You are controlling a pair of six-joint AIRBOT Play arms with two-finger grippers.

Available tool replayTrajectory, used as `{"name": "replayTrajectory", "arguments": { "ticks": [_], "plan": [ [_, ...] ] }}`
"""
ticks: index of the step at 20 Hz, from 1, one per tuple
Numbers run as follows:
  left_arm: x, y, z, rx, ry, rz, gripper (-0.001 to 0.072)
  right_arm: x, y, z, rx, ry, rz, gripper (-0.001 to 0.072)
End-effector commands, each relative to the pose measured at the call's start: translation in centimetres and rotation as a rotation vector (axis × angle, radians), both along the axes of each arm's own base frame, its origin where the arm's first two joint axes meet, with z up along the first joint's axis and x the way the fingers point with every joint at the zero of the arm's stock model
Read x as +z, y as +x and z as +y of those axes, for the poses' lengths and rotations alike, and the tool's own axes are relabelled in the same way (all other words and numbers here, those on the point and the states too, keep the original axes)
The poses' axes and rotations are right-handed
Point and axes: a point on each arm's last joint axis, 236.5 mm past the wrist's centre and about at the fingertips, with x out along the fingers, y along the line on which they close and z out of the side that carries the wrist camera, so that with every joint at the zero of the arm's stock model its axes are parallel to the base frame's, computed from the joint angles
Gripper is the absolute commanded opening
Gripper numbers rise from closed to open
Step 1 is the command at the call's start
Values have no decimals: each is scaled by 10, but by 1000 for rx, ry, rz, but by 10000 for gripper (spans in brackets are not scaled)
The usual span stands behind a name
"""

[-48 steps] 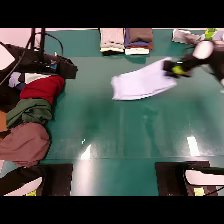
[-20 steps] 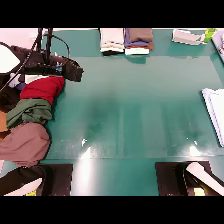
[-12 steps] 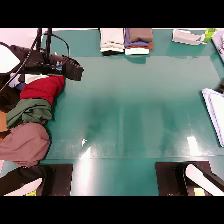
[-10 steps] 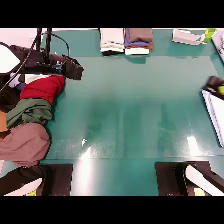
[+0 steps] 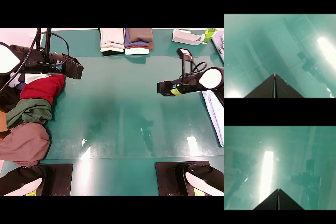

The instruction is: Fold the shirts.

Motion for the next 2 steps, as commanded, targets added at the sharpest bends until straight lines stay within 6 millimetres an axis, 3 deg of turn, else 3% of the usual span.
{"name": "replayTrajectory", "arguments": {
  "ticks": [1,2],
  "plan": [
    [1,0,0,0,-1,-2,27,-1,-5,15,42,0,8,19],
    [1,0,0,0,-1,-2,27,-2,-6,15,42,-1,11,19]
  ]
}}
